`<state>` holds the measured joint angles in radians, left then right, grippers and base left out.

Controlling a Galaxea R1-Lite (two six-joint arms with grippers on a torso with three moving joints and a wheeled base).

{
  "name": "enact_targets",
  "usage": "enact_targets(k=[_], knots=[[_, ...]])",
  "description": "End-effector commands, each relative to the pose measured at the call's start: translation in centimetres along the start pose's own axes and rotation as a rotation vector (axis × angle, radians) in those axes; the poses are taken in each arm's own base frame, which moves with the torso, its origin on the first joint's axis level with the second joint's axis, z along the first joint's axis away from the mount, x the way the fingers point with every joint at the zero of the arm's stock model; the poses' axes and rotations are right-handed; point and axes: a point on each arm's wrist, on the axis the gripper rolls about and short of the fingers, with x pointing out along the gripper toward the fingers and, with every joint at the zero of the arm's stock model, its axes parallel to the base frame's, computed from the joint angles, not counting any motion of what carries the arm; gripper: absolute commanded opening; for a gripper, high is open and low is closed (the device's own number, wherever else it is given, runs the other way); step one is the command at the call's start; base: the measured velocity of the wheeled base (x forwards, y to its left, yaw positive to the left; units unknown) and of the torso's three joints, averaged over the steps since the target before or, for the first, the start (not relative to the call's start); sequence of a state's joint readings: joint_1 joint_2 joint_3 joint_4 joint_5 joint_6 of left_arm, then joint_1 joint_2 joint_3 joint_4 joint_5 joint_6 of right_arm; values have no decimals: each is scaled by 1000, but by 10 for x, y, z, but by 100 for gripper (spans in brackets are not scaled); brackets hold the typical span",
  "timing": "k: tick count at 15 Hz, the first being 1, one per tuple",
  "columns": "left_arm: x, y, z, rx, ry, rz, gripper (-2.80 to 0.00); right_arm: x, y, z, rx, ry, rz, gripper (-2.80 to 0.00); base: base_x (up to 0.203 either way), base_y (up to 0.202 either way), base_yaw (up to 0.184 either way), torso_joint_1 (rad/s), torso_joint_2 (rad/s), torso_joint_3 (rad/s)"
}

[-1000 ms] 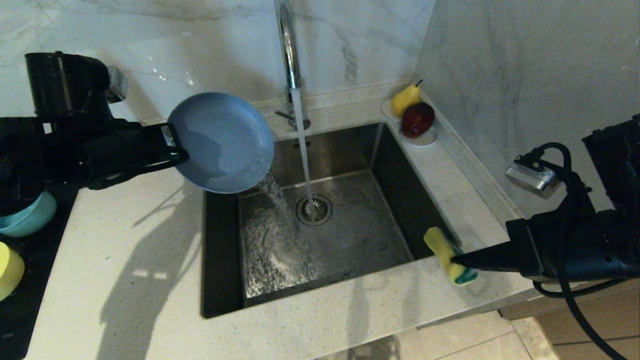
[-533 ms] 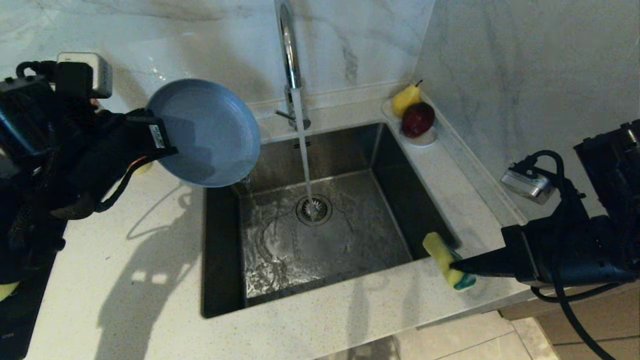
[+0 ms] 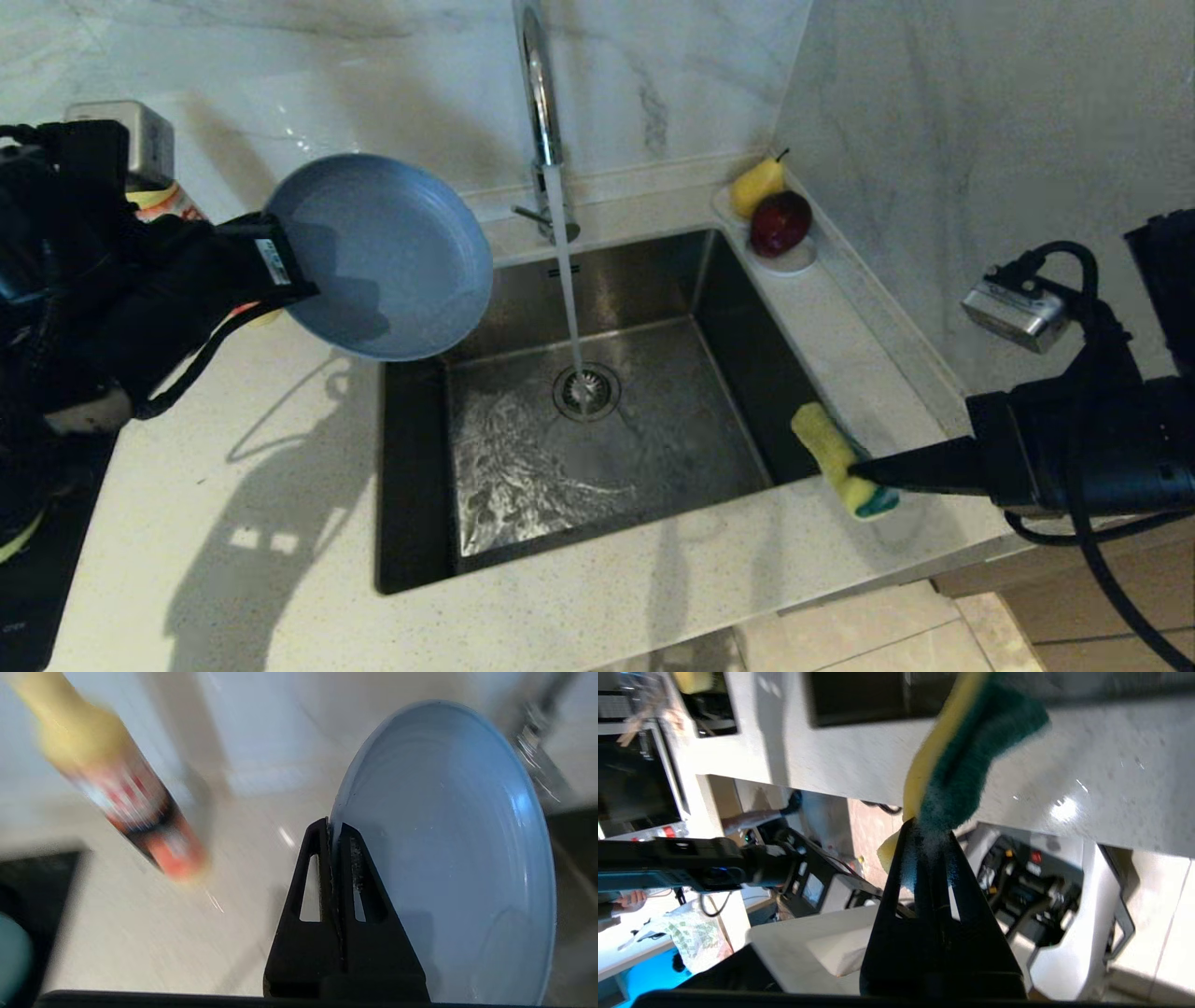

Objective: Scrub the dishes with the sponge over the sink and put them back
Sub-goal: Wash the plate, then wipe the plate

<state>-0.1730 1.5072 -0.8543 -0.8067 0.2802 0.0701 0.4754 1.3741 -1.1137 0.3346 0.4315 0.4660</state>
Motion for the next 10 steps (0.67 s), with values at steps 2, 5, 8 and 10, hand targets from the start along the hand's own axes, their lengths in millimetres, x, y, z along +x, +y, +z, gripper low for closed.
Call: enact_targets(k=[2, 5, 8, 10], knots=[[-40, 7, 7, -150, 335, -164, -280, -16, 17, 2, -41, -49, 47, -280, 0, 0, 0, 0, 0, 0], [-62, 3, 6, -350, 535, -341, -280, -21, 28, 13, -66, -80, 72, -280, 0, 0, 0, 0, 0, 0], [-69, -12, -5, -422, 622, -392, -280, -8, 34, 23, -80, -69, 87, -280, 0, 0, 0, 0, 0, 0], [-74, -15, -13, -417, 649, -406, -280, 3, 40, 25, -93, -43, 105, -280, 0, 0, 0, 0, 0, 0]])
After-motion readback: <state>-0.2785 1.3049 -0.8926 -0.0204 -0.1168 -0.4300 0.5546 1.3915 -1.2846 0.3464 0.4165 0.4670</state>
